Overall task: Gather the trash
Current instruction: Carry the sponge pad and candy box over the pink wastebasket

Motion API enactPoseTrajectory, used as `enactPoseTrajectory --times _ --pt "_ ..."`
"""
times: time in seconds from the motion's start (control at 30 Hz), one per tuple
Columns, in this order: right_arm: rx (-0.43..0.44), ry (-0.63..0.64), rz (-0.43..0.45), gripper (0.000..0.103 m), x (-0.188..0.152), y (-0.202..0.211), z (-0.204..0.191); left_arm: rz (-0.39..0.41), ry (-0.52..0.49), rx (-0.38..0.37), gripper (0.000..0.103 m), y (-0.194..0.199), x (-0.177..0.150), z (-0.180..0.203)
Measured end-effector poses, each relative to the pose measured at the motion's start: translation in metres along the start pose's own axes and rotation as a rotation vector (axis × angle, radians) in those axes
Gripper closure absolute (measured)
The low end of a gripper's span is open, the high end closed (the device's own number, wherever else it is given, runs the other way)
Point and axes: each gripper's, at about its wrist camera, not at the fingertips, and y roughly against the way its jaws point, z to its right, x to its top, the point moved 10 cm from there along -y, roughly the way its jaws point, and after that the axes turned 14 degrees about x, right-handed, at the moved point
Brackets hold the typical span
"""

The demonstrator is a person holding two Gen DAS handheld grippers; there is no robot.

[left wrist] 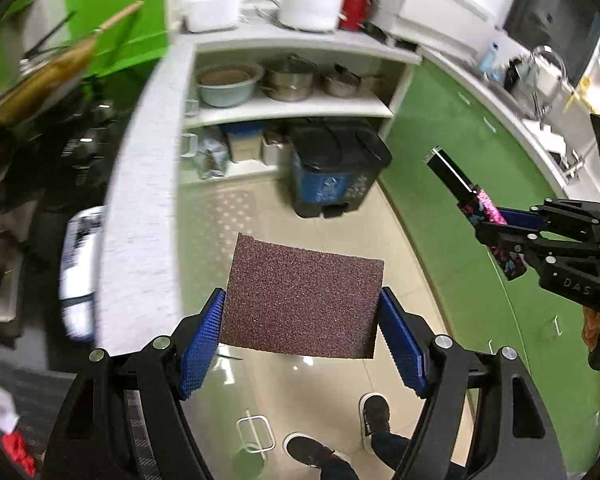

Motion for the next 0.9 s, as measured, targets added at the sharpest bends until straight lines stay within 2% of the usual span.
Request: enactPoseTrajectory --times 0.17,0.23,0.6,0.77,0.9 --pt "-0.010 -0.029 -0.031 0.081 -0.031 -0.032 0.058 -0.040 -0.034 -0.003 0.031 -0.071 -0.004 0.040" --pt "-0.011 -0.026 -0.051 0.081 -0.044 -0.051 0.081 -0.068 -0.036 -0.002 0.031 -0.111 -0.011 0.055" --pt "0.031 -0.006 -0.129 0.081 -0.090 -0.182 0.149 -0.192 -0.055 -0.009 0.031 -0.272 -0.054 0.100" --pt "0.041 -0.013 -0.140 0.081 -0.107 -0.225 0.170 -0.234 -0.066 -0.021 0.030 -0.328 -0.076 0.111" --pt "0.043 -0.029 -0.146 0.081 -0.119 -0.245 0.183 -0.247 -0.065 -0.031 0.030 -0.351 -0.082 0.116"
